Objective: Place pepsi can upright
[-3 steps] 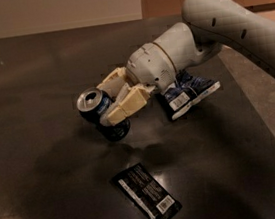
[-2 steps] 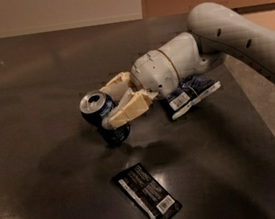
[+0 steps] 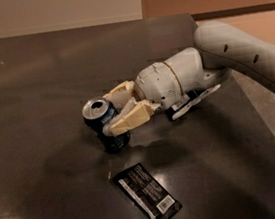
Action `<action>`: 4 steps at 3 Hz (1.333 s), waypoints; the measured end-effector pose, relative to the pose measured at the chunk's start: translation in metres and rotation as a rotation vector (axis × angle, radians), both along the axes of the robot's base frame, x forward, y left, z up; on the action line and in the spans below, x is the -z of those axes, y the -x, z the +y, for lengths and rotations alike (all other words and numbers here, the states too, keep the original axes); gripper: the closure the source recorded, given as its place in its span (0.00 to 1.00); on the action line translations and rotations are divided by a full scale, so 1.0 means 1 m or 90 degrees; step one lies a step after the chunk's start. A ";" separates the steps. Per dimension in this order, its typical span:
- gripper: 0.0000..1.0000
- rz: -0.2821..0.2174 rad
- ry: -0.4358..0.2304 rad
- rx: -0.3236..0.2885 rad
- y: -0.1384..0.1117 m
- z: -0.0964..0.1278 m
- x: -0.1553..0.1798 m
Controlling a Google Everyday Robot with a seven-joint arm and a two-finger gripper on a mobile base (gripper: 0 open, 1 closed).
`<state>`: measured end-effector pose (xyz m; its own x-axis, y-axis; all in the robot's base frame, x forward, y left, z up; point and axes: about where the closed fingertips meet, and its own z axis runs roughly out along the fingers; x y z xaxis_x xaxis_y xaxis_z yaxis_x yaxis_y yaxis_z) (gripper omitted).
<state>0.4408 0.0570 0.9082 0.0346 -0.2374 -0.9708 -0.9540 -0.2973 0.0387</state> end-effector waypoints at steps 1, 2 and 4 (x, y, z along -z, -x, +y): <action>0.59 0.012 -0.006 0.014 0.001 -0.001 0.006; 0.35 0.020 -0.014 0.023 0.001 -0.001 0.010; 0.00 0.018 -0.012 0.017 0.003 0.002 0.008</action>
Offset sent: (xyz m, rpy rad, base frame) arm 0.0020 -0.0066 -0.0164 0.0381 0.0518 -0.0641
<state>0.4378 0.0593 0.9000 0.0009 -0.2191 -0.9757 -0.9604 -0.2720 0.0602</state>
